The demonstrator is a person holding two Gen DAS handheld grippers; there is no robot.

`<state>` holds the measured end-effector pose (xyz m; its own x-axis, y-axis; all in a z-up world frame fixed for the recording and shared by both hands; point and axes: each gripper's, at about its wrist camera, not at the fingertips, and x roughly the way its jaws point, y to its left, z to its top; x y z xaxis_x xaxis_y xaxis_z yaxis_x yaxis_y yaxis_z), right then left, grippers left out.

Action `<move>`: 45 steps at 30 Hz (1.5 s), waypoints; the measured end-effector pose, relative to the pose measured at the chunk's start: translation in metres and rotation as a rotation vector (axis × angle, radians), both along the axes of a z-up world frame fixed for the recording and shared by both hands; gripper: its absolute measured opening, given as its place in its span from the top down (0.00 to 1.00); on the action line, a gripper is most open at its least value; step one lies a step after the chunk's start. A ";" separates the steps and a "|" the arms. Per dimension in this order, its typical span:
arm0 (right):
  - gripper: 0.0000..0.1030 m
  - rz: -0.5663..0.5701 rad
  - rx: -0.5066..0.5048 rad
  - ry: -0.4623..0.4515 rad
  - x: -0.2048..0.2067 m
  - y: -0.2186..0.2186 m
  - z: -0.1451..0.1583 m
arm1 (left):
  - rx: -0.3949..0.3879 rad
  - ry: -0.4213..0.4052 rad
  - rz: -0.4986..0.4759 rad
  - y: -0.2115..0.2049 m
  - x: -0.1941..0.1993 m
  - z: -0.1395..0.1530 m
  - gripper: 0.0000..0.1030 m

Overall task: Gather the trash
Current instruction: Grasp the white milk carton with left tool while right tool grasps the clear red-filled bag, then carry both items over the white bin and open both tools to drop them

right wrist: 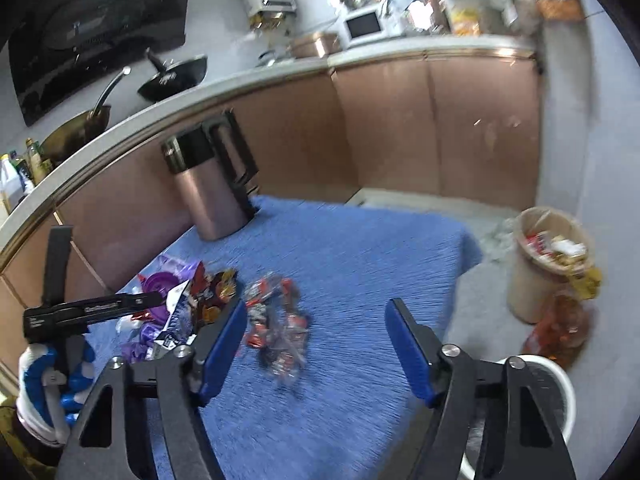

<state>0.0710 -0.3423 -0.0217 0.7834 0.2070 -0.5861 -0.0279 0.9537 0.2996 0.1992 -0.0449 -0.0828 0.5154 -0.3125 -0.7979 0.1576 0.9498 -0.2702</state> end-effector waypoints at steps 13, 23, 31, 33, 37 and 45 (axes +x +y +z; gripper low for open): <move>0.58 0.119 0.085 0.203 0.099 0.029 -0.063 | -0.025 0.094 0.009 0.003 0.024 -0.029 0.70; 0.90 0.121 0.082 0.178 0.095 0.032 -0.053 | -0.038 0.025 0.019 0.010 0.010 -0.014 0.76; 0.90 0.095 0.077 0.038 0.043 0.025 0.002 | -0.077 -0.107 0.030 0.021 -0.028 0.045 0.76; 0.90 0.088 0.083 -0.004 0.024 0.021 0.018 | -0.082 -0.143 0.027 0.023 -0.042 0.062 0.76; 0.90 0.064 0.089 -0.065 -0.008 0.012 0.037 | -0.089 -0.194 0.000 0.016 -0.061 0.085 0.76; 0.90 -0.100 0.028 -0.088 -0.079 -0.042 0.045 | -0.127 -0.201 -0.171 -0.061 -0.092 0.103 0.76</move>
<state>-0.0080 -0.3846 0.0233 0.8490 0.1403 -0.5094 0.0397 0.9444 0.3264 0.1067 -0.1061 0.0202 0.5905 -0.4991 -0.6342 0.3751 0.8655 -0.3319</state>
